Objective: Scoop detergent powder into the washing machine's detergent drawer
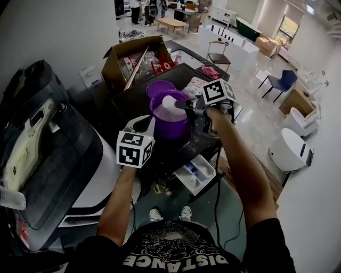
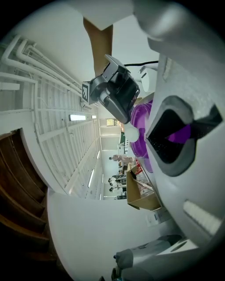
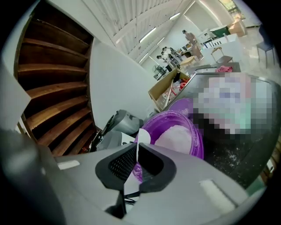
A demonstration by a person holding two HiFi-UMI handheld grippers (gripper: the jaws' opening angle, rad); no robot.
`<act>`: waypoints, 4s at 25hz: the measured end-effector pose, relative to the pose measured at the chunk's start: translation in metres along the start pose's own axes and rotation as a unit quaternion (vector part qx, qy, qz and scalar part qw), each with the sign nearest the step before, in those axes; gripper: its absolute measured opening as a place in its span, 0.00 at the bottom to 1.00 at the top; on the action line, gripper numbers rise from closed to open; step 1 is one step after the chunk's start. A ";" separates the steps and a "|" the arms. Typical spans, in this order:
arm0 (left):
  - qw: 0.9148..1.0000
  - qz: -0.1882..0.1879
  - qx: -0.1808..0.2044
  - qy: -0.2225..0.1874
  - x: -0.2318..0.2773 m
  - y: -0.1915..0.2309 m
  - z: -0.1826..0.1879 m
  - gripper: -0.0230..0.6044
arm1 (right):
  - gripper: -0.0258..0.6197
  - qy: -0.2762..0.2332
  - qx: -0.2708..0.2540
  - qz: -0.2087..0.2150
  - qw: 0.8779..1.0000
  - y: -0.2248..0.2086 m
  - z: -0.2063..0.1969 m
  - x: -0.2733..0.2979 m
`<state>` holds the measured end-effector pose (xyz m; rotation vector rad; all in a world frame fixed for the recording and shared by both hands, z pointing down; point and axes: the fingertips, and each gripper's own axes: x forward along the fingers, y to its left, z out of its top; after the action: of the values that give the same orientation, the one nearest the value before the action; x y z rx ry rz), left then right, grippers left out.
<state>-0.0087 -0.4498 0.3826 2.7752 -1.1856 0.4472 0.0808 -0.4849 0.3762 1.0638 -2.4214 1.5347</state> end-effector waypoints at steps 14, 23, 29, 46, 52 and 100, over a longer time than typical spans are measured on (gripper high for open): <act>0.998 -0.057 0.014 -0.014 0.001 -0.013 0.004 0.04 | 0.09 -0.082 0.042 0.012 0.996 0.021 -0.008 -0.025; 0.996 -0.081 0.023 -0.011 -0.001 -0.031 0.003 0.04 | 0.09 -0.148 0.084 0.050 0.984 0.031 -0.019 -0.050; 0.997 -0.075 0.027 -0.014 -0.003 -0.044 0.008 0.04 | 0.09 -0.171 0.106 0.077 0.976 0.032 -0.027 -0.069; 0.999 -0.031 0.023 -0.005 -0.009 -0.128 0.005 0.04 | 0.09 -0.188 0.155 0.163 0.956 0.012 -0.063 -0.150; 1.000 -0.011 0.023 -0.002 -0.019 -0.153 0.002 0.04 | 0.09 -0.186 0.170 0.197 0.947 0.014 -0.077 -0.173; 0.995 0.030 -0.051 0.081 -0.024 -0.212 -0.122 0.04 | 0.09 0.000 -0.014 -0.063 0.998 -0.156 -0.234 -0.137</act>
<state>0.1002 -0.2621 0.4985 2.5674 -1.2201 0.5878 0.2103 -0.2624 0.5541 1.1860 -2.3184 1.4559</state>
